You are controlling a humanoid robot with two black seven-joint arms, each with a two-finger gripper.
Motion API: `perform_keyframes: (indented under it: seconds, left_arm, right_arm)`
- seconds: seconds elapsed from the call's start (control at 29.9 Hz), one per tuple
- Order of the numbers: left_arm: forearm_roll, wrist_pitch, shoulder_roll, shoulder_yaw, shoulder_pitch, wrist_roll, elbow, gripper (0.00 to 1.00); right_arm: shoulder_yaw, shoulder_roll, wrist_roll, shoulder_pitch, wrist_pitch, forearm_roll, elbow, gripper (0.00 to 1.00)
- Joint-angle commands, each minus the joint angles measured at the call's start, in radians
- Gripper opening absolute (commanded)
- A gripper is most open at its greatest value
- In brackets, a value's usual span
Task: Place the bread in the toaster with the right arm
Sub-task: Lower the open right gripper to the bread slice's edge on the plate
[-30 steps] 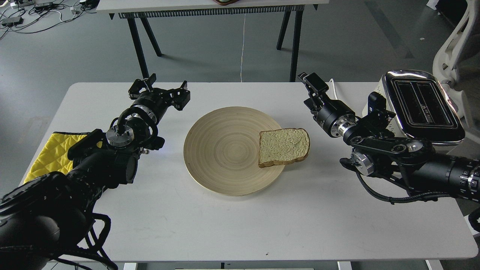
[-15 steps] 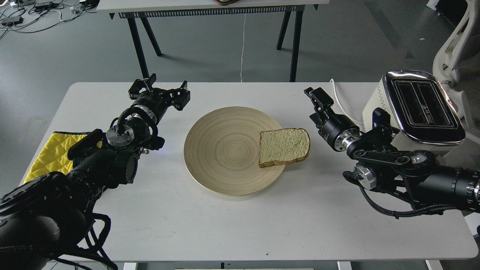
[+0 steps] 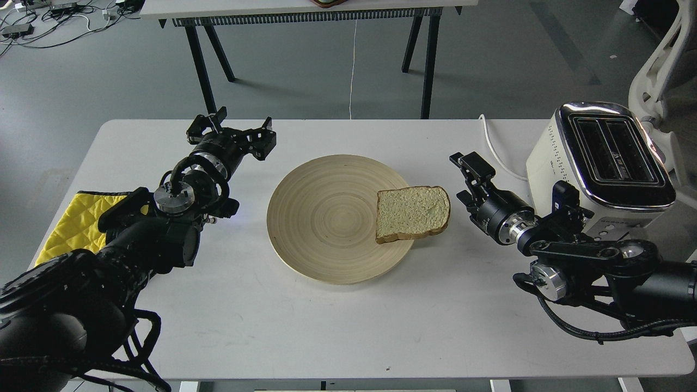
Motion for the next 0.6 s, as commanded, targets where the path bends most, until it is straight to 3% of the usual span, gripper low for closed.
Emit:
perform_keyframes:
  seconds: [0.0, 0.37, 0.5, 0.57]
  left_arm:
    - [0.001, 0.001, 0.000, 0.000, 0.000, 0.000, 0.000, 1.00]
    - [0.001, 0.000, 0.000, 0.000, 0.000, 0.000, 0.001, 1.00]
    - [0.001, 0.001, 0.000, 0.000, 0.000, 0.000, 0.000, 1.00]
    - [-0.001, 0.001, 0.000, 0.000, 0.000, 0.000, 0.000, 1.00]
  right_arm:
    - [-0.002, 0.005, 0.000, -0.005, -0.003, -0.002, 0.006, 0.99]
    - [-0.050, 0.032, -0.001, -0.012, -0.017, -0.003, 0.009, 0.94]
    - [-0.051, 0.034, -0.001, -0.012, -0.017, -0.006, 0.009, 0.82]
    - [-0.059, 0.032, -0.001, -0.011, -0.017, -0.011, 0.011, 0.72]
